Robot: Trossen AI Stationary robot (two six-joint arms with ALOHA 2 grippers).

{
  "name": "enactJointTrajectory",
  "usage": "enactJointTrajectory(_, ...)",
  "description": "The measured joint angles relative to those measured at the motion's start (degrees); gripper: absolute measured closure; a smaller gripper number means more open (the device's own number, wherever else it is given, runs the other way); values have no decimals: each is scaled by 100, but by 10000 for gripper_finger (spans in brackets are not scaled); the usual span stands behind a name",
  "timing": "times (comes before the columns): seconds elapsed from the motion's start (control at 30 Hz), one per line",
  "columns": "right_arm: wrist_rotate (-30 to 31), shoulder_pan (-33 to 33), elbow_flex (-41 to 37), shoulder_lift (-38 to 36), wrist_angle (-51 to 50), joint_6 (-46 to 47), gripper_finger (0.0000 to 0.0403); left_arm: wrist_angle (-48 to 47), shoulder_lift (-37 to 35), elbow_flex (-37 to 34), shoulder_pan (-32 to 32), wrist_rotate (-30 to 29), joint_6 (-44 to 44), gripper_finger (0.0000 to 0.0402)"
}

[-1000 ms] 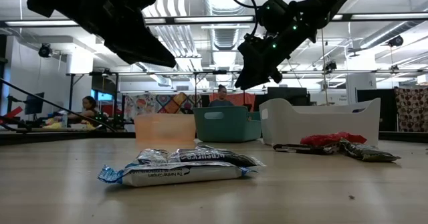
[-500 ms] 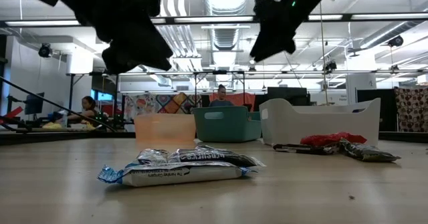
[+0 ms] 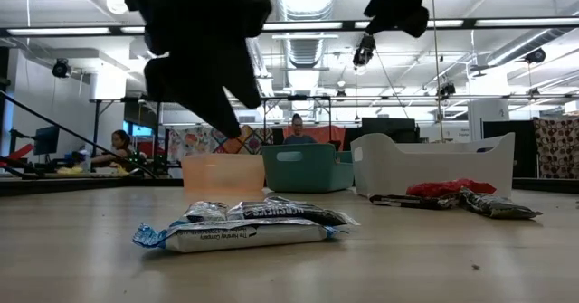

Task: Sort candy
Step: Put the brown chocolate bar into the orange bin

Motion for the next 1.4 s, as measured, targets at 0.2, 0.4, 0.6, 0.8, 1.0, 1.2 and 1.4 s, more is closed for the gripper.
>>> enactJointTrajectory(0.2, 4, 174, 0, -94, -399, 157, 257, -205, 668, 647, -70, -242, -63, 149)
enactJointTrajectory(0.4, 8, 174, 0, -172, -539, 166, 257, -272, 1202, 1012, -73, -547, -222, 147)
enactJointTrajectory(0.6, 11, 174, 0, -204, -565, 45, 259, -412, 1671, 1286, -77, -758, -324, 152)
enactJointTrajectory(0.8, 9, 172, 0, -196, -593, -6, 257, -802, 2025, 1594, -88, -928, -387, 164)
enactJointTrajectory(1.0, 13, 172, 0, -193, -609, -7, 261, -809, 2198, 1687, -99, -1039, -360, 178)
enactJointTrajectory(1.2, 13, 172, -2, -191, -624, -9, 262, -808, 2207, 1661, -108, -1050, -342, 240)
enactJointTrajectory(1.4, 13, 172, -2, -189, -624, -12, 264, -794, 2182, 1654, -110, -1048, -254, 324)
